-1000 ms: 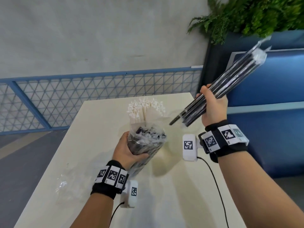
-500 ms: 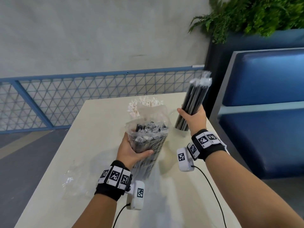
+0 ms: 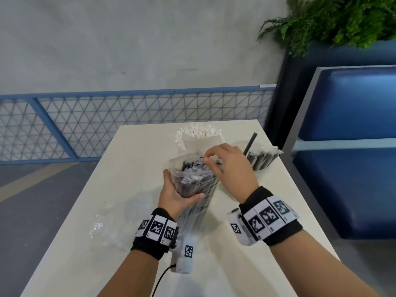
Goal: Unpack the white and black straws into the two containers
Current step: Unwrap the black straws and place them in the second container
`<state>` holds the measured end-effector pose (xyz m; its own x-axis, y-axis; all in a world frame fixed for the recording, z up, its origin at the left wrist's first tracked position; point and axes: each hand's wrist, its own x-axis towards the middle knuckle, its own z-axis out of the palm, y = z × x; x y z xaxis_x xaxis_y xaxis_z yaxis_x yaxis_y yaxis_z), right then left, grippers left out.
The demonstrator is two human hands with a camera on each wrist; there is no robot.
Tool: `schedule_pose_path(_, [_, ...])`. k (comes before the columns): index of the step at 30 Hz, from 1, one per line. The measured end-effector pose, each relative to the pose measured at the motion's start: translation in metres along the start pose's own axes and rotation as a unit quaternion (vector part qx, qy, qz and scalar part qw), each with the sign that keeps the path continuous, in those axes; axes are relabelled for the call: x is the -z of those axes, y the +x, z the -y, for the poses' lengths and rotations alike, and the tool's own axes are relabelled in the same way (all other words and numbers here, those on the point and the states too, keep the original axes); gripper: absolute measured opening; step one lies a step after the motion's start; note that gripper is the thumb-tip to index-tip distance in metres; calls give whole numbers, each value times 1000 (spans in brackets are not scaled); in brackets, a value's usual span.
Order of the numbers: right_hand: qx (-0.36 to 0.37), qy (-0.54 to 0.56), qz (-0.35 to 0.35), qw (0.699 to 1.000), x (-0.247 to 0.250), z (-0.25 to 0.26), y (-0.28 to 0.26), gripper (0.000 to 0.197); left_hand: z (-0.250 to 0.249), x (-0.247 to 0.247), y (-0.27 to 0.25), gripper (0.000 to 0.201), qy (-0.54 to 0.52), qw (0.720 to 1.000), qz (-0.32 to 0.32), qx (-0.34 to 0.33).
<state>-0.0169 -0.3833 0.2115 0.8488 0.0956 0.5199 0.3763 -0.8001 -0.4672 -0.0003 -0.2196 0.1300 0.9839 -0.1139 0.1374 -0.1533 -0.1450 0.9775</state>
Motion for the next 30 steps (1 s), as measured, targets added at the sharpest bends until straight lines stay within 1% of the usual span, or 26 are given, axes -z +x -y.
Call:
schedule_pose_path(1, [-14,-67,22,997,-4,2,-1,23,0,-1,-1,79,6,1000,3,-5])
schedule_pose_path(3, [-49,-143,32,988,-8,5,-2,31,0,-3,-2,77,18,1000,8,-7])
schedule_pose_path(6, [-50,-197,55,978,-9,9,-4,42,1,-4,-1,85,14,1000,11,-4])
schedule_pose_path(7, [-56,-201,64,976,-8,10,-4,46,1,-5,-1,88,8,1000,12,-2])
schedule_pose_path(8, [-76,-197,82,974,-6,10,-4,51,1,-5,-1,90,2,1000,11,-1])
schedule_pose_path(9, [-102,-180,108,972,-3,10,-4,56,1,-4,-2,90,-4,1000,7,-4])
schedule_pose_path(10, [-125,-141,130,973,0,7,-4,61,2,-3,-2,89,-9,1000,2,-8])
schedule_pose_path(11, [-143,-79,151,975,2,5,-4,64,2,-2,-1,88,-13,1000,1,-11])
schedule_pose_path(13, [-151,50,174,972,2,0,-4,68,5,2,0,86,-13,1000,8,-10])
schedule_pose_path(14, [-147,84,172,970,0,-1,-4,70,6,4,0,86,-11,1000,15,-8])
schedule_pose_path(16, [-153,129,155,967,-6,-4,-6,71,8,8,3,92,-11,999,30,2])
schedule_pose_path(18, [-167,184,141,958,-11,-6,-8,69,10,12,5,99,-9,999,38,9])
schedule_pose_path(20, [-172,229,146,947,-16,-11,-10,68,11,15,7,99,-6,999,38,13])
schedule_pose_path(21, [-174,232,156,944,-17,-13,-11,68,11,15,7,97,-7,999,39,12])
schedule_pose_path(22, [-174,208,163,949,-20,-14,-12,68,12,15,7,96,-9,999,39,11])
schedule_pose_path(23, [-165,154,150,963,-22,-14,-14,68,12,15,7,96,-11,999,38,11])
schedule_pose_path(24, [-144,91,113,979,-25,-12,-16,68,13,15,7,96,-15,999,35,13])
schedule_pose_path(25, [-113,44,61,991,-27,-9,-17,67,14,15,7,96,-19,999,33,14])
schedule_pose_path(26, [-84,22,16,996,-29,-6,-17,65,15,15,8,96,-22,999,30,16])
schedule_pose_path(28, [-48,20,-36,998,-33,1,-17,62,17,17,9,99,-22,999,31,25])
schedule_pose_path(30, [-36,33,-45,998,-36,4,-16,63,19,19,11,94,-19,999,32,29])
